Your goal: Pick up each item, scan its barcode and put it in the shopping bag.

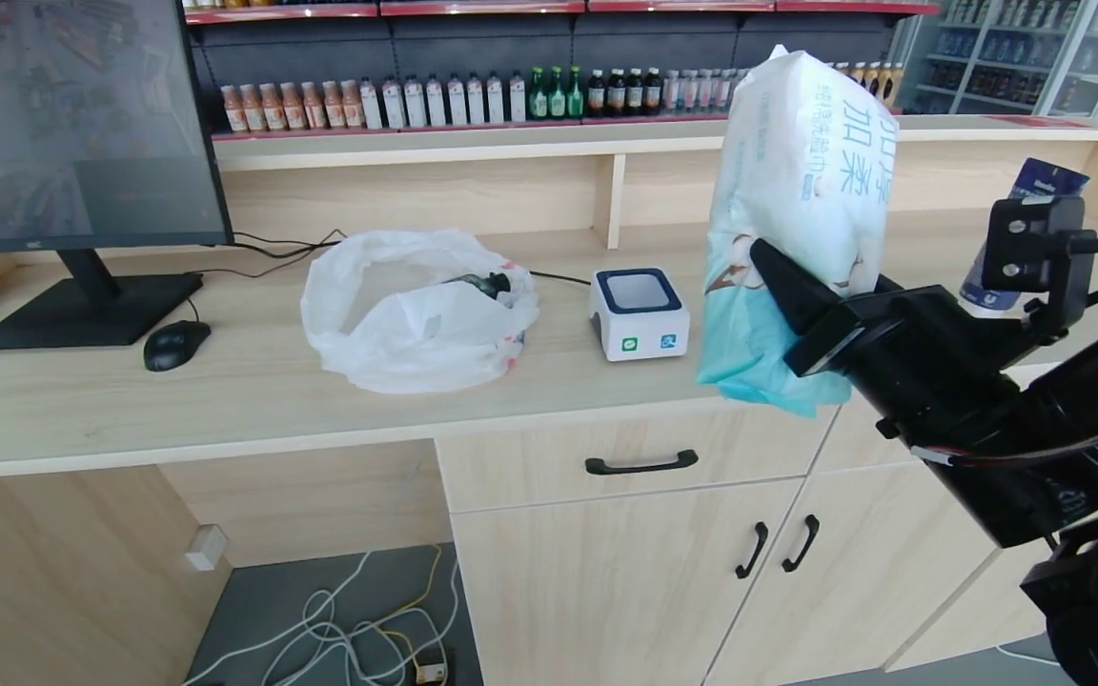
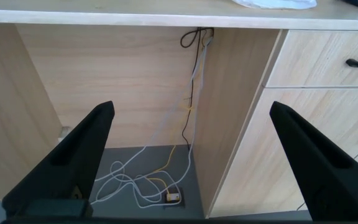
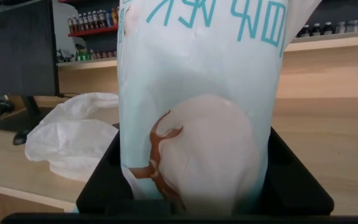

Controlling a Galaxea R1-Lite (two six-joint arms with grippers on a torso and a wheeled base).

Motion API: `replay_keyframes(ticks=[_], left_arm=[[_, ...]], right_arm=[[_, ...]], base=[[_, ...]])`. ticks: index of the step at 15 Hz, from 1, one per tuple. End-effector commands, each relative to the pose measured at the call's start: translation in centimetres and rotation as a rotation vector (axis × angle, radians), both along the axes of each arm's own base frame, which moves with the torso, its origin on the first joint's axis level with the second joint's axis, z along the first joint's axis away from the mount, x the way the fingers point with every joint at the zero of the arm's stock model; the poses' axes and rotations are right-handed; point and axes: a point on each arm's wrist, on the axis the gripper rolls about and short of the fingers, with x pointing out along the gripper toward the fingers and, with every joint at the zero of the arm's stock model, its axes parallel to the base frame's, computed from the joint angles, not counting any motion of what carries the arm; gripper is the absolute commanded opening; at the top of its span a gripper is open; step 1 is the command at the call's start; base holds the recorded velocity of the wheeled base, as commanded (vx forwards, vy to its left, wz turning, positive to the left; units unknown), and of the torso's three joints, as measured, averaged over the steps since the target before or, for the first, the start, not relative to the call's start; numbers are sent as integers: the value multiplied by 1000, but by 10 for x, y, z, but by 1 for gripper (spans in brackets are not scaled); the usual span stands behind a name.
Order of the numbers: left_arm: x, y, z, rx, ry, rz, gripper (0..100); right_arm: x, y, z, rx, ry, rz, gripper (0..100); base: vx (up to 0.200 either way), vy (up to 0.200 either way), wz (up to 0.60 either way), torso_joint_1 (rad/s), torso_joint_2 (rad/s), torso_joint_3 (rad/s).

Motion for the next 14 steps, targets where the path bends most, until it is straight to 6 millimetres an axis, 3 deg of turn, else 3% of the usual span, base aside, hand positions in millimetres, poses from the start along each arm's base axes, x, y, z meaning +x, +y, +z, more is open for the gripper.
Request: replay_keyframes(ticks=[1, 9, 12, 14], left_arm=[[0, 0, 0, 0, -1, 0, 100], [0, 0, 0, 0, -1, 0, 100], [0, 0, 0, 1, -1, 0, 100], [0, 0, 0, 1, -1, 0, 100]], right_arm=[[-2, -1, 3, 7, -7, 2, 0], [-1, 0, 7, 18, -24, 4, 0], [0, 0, 8, 19, -27, 4, 0], [1, 1, 7, 16, -25, 3, 0]], base=[[0, 200, 0, -2, -2, 2], [0, 200, 0, 4, 3, 3], [0, 0, 0, 0, 0, 0], [0, 0, 600, -2, 0, 5]])
